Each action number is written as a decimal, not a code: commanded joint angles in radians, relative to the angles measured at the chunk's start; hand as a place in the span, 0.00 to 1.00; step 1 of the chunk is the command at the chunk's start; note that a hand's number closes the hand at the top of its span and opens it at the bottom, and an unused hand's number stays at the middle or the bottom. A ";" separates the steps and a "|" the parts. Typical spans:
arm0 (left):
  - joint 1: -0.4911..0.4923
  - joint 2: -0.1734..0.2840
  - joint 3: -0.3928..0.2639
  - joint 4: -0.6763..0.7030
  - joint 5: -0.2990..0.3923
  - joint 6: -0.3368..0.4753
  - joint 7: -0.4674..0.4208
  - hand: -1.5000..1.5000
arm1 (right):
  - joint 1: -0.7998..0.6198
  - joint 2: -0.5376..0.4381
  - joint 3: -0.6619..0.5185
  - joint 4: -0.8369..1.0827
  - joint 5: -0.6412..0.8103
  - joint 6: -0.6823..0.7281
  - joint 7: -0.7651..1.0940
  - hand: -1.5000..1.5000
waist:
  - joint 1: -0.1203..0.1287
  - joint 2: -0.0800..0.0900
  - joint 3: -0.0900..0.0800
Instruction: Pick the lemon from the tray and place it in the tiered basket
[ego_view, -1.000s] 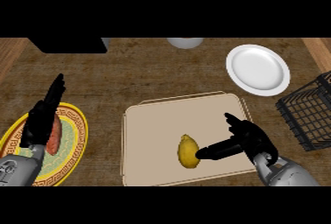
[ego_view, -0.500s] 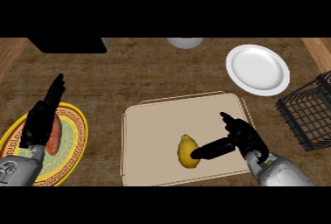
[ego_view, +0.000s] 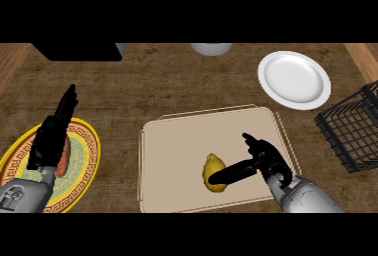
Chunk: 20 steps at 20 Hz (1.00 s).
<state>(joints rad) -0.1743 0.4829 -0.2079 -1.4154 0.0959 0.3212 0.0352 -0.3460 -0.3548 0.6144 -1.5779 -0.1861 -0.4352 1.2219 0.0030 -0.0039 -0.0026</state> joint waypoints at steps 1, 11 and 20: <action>-0.036 -0.007 0.021 0.063 -0.004 -0.017 -0.008 0.50 | -0.014 0.039 0.021 0.036 0.007 -0.036 0.203 0.00 | -0.007 0.005 0.001; 0.009 0.021 0.020 -0.091 -0.039 -0.013 0.092 0.50 | 0.022 0.051 0.009 0.106 -0.043 -0.022 0.083 0.00 | 0.004 0.003 0.003; 0.002 0.015 0.061 -0.031 -0.014 -0.068 0.034 0.50 | -0.039 0.160 0.006 0.223 -0.119 -0.005 0.031 1.00 | 0.013 0.008 0.003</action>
<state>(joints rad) -0.1667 0.4749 -0.1689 -1.4388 0.0674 0.2841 0.0556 -0.3755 -0.2550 0.6388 -1.4643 -0.2458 -0.4869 1.1768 0.0028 -0.0195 -0.0179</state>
